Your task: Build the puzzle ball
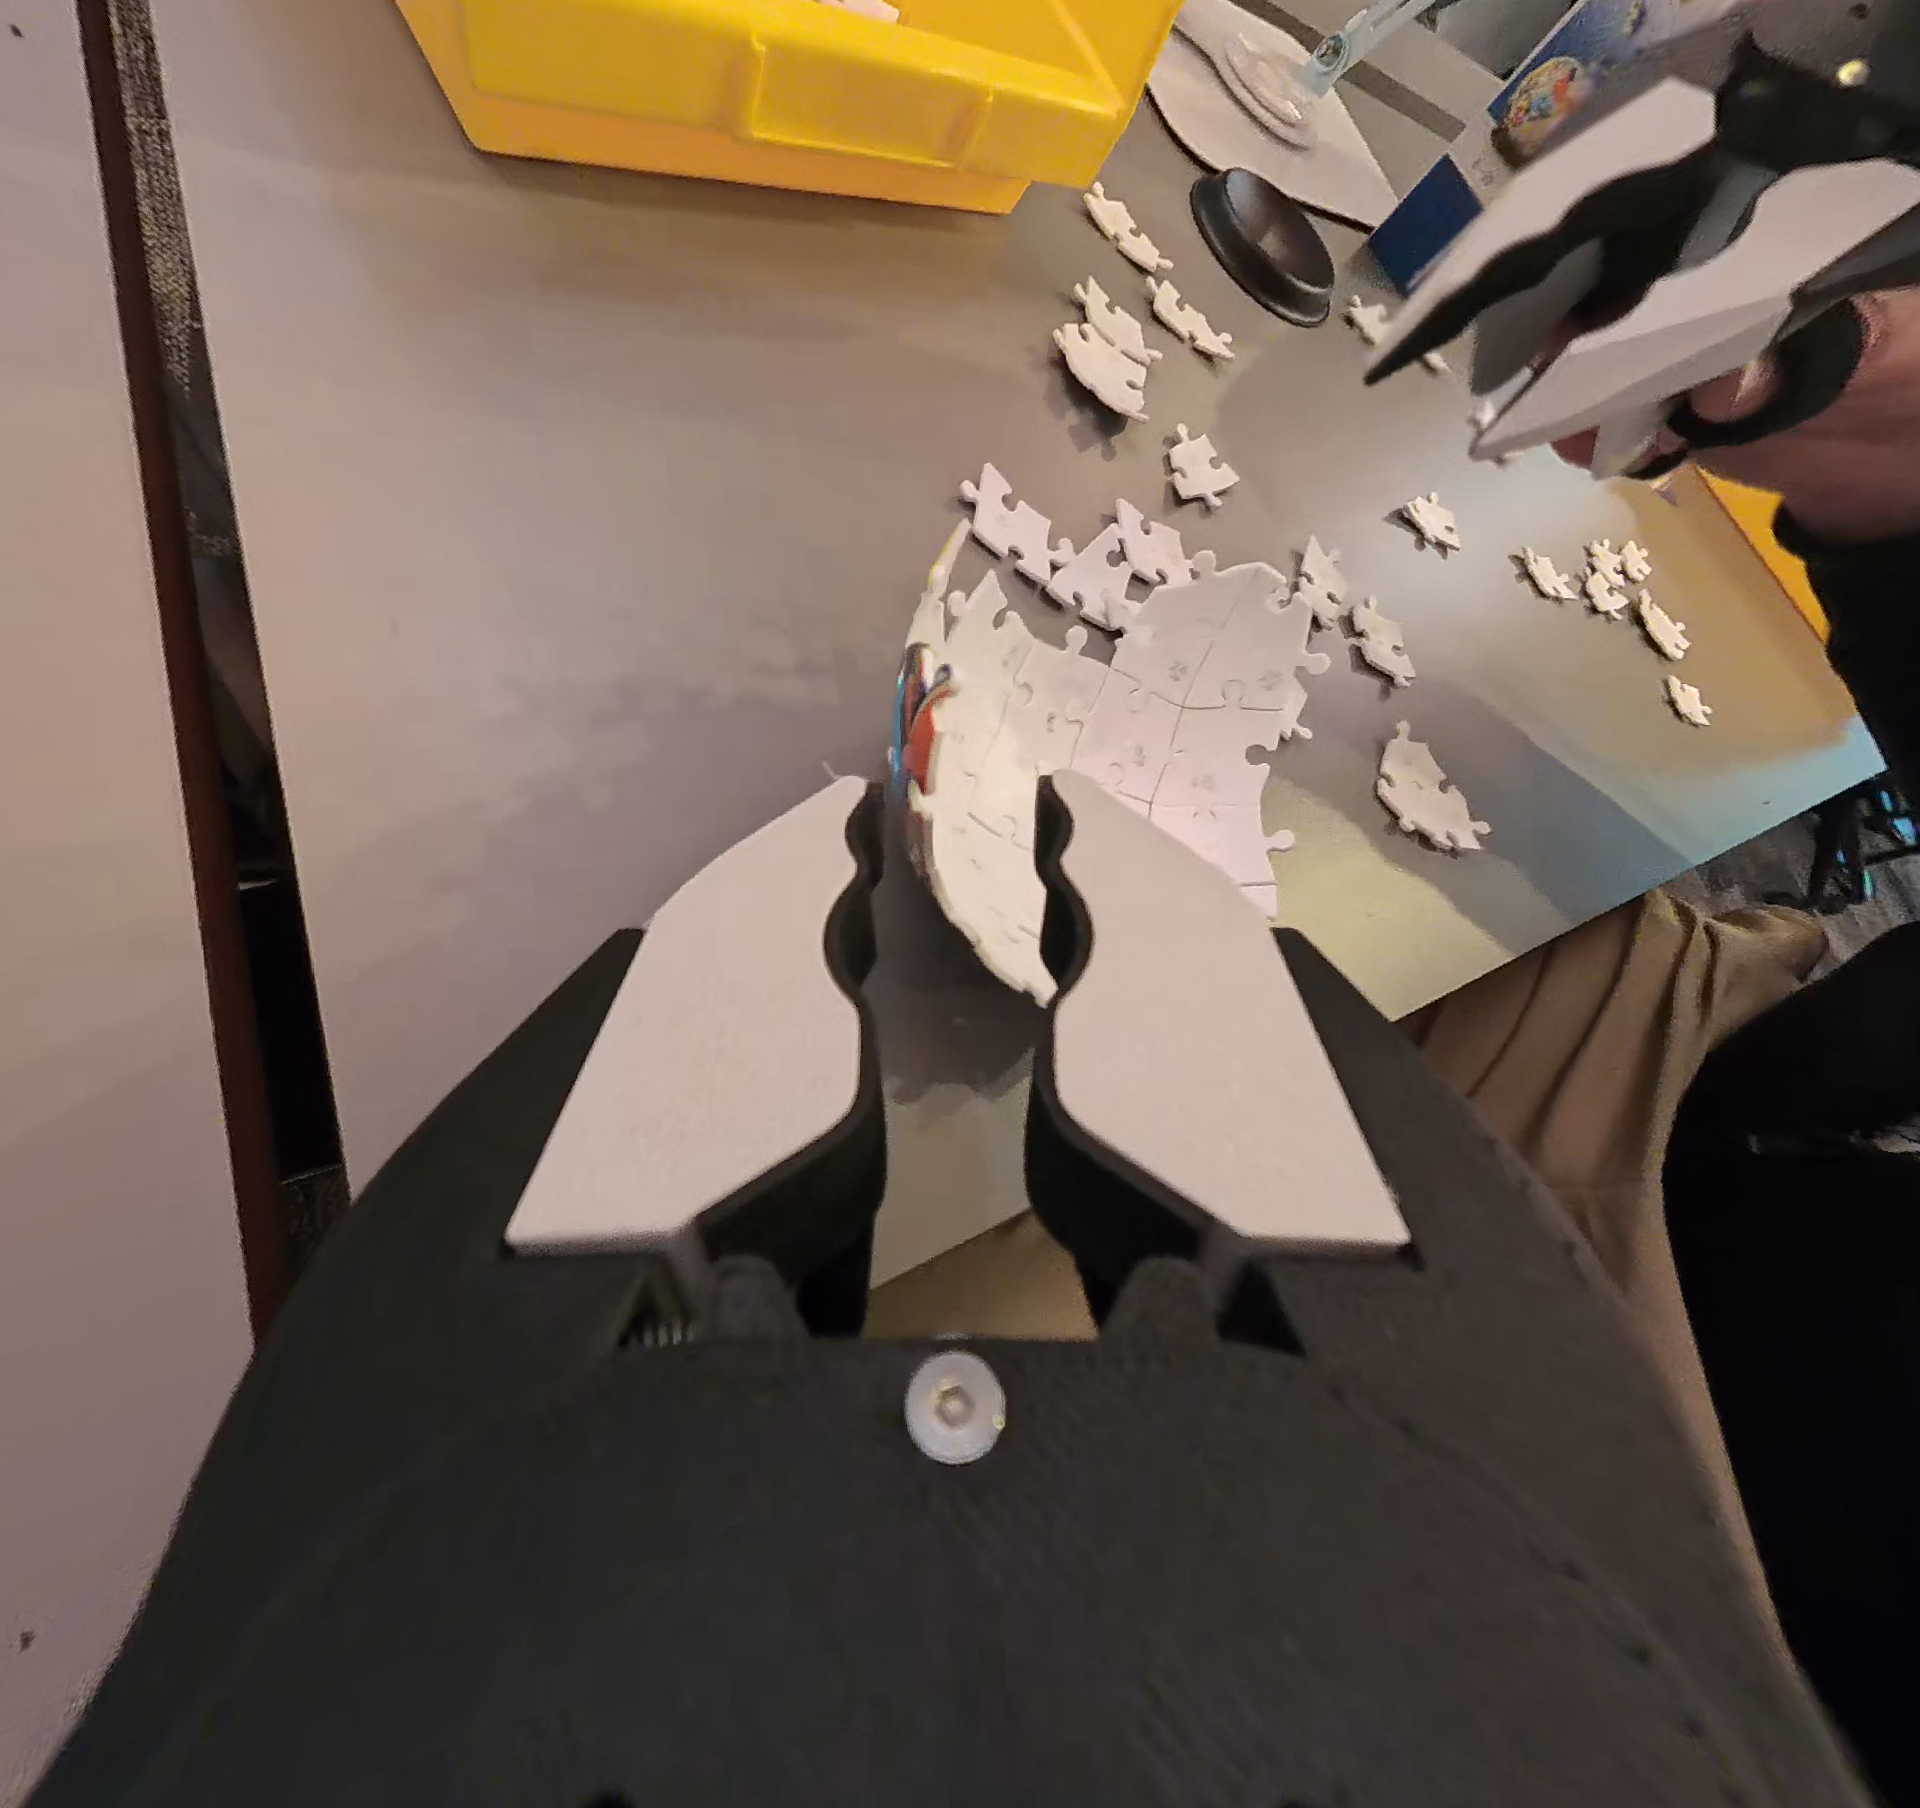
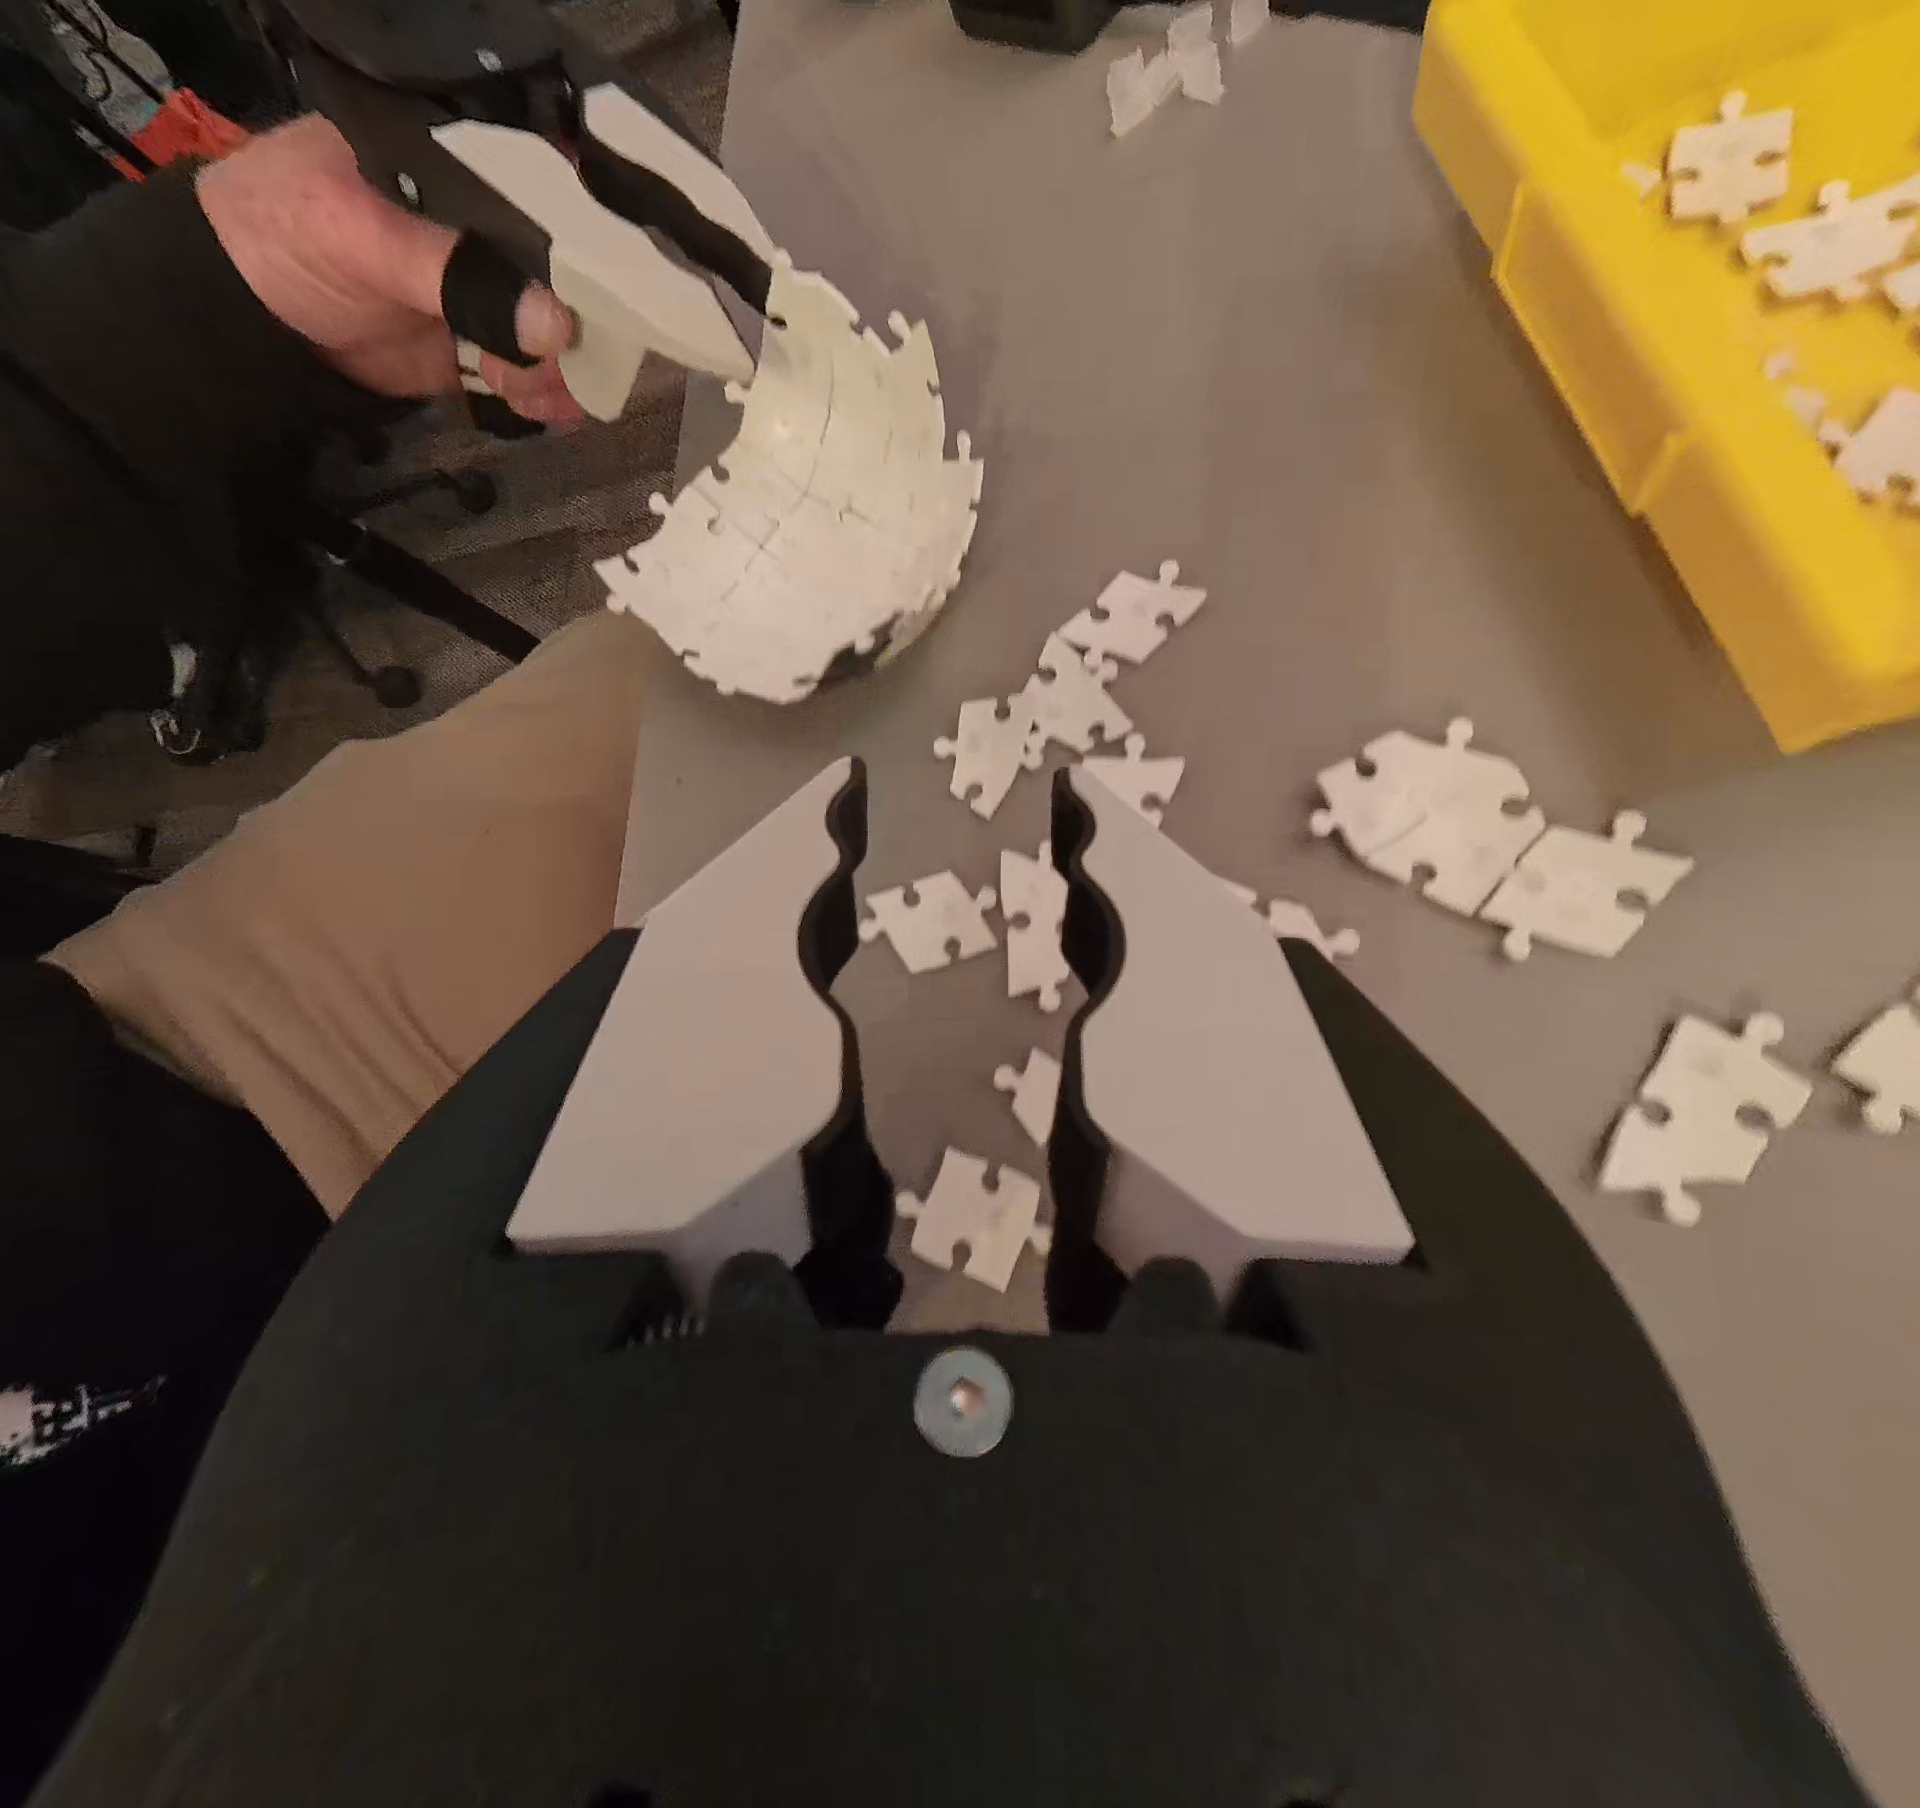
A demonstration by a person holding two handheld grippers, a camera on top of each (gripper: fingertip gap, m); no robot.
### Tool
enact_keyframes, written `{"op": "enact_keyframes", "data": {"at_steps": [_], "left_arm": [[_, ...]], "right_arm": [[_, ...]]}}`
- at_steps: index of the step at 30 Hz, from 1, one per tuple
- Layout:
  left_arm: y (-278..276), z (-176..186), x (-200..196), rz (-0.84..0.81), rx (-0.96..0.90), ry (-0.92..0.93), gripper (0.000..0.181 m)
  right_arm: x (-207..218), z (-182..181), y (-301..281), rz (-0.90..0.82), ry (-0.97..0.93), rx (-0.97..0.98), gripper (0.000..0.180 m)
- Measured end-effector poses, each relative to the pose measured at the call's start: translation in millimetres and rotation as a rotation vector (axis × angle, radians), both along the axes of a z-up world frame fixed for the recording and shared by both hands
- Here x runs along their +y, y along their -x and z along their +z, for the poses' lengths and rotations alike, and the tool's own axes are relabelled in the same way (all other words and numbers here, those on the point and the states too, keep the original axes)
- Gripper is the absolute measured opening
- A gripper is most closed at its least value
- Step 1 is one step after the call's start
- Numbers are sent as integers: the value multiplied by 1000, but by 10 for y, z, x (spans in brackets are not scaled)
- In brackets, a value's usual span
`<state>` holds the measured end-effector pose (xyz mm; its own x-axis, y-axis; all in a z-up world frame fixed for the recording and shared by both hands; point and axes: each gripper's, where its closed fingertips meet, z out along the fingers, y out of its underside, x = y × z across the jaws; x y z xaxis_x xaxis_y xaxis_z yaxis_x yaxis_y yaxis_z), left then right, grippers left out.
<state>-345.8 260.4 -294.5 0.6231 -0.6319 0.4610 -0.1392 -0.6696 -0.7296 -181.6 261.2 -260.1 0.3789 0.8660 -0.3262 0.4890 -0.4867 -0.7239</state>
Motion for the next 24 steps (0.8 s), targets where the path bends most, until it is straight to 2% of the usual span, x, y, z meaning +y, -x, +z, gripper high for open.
{"op": "enact_keyframes", "data": {"at_steps": [9, 13, 19, 24], "left_arm": [[46, 134, -73, 63, 55, -76, 31], [106, 114, -100, 99, 102, -94, 33], [199, 192, -32, 172, 123, -142, 33], [299, 115, 26, 222, 131, -144, 33]], "right_arm": [[-400, -203, -336, 5, -23, -162, 36], [-456, -395, -469, -20, -34, -241, 41], [-375, -505, -469, -51, -79, -243, 43], [-362, -583, -385, -19, -103, -231, 43]]}}
